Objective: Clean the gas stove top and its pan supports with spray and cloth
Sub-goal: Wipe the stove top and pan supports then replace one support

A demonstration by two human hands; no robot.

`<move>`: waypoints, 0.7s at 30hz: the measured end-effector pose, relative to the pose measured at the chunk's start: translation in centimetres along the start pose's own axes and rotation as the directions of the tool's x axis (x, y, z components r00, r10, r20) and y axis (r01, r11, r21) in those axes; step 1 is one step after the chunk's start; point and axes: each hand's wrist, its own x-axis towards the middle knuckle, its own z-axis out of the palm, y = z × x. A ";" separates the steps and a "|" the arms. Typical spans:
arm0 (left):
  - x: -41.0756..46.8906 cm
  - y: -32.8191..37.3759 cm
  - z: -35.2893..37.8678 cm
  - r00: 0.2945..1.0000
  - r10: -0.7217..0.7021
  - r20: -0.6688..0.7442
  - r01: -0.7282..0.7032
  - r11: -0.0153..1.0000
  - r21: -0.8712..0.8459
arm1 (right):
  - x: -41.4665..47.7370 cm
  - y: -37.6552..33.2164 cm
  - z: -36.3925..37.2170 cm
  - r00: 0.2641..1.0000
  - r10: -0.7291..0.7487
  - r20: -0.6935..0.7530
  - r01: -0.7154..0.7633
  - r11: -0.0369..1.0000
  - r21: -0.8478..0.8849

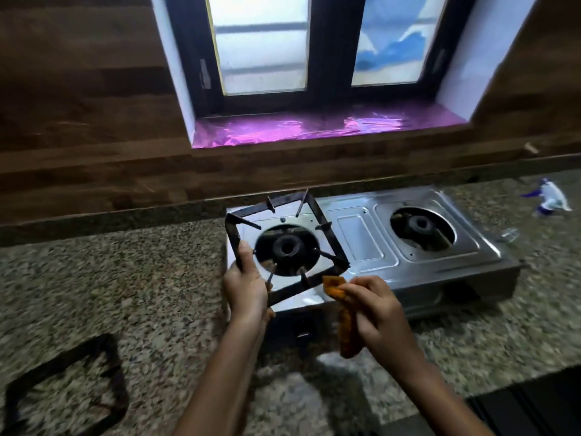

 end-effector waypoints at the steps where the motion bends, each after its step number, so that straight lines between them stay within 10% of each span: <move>1: -0.8 0.2 1.7 0.999 -0.048 0.016 0.048 0.999 -0.018 | -0.2 1.7 -2.0 0.999 0.026 -0.020 -0.026 1.000 -0.010; 12: -9.7 -1.7 22.2 0.965 -0.079 0.251 0.063 0.996 0.071 | -4.7 22.5 -22.5 0.715 0.420 -0.559 -0.531 0.846 -0.043; 21: -14.3 -4.0 29.4 0.932 -0.079 0.353 0.005 0.979 0.204 | -6.6 33.0 -27.4 0.522 0.761 -0.385 -0.845 0.522 -0.115</move>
